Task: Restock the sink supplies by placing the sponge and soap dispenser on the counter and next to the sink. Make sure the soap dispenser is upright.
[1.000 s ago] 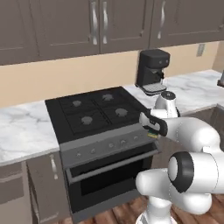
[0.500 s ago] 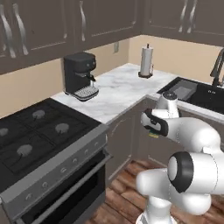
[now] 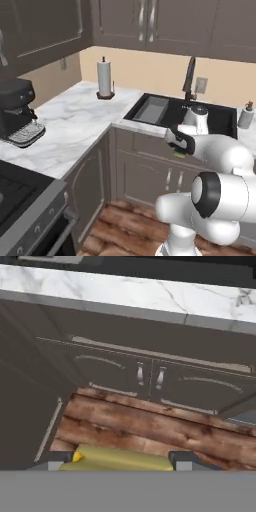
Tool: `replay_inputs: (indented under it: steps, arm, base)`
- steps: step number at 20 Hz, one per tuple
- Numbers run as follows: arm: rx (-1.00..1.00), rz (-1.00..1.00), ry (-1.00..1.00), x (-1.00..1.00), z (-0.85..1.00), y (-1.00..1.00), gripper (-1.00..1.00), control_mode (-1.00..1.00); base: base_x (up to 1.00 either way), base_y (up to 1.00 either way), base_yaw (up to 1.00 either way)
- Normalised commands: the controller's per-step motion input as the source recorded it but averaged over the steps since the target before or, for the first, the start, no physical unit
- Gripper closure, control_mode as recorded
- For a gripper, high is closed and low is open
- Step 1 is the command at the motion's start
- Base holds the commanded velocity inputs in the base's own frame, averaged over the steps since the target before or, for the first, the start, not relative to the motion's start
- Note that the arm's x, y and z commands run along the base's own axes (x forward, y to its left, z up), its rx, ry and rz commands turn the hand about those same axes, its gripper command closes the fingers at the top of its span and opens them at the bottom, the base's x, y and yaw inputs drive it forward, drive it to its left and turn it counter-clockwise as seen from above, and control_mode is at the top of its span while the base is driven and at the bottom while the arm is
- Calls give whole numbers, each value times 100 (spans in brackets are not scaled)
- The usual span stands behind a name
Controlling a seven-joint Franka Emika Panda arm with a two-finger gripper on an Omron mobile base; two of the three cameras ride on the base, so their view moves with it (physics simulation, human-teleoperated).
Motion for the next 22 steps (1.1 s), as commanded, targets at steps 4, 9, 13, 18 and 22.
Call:
replay_inputs:
  steps: [4, 9, 13, 18, 22]
  arm:
    - [0, 0, 0, 0, 0, 0, 100, 100]
    - [0, 0, 0, 0, 0, 0, 100, 100]
    - [0, 0, 0, 0, 0, 0, 100, 100]
    - [0, 0, 0, 0, 0, 0, 100, 100]
    - [0, 0, 0, 0, 0, 0, 100, 100]
  base:
    - [24, -59, -47]
    - [2, -48, -47]
    - [21, -35, -45]
    - [47, -32, -37]
    - [46, -22, -28]
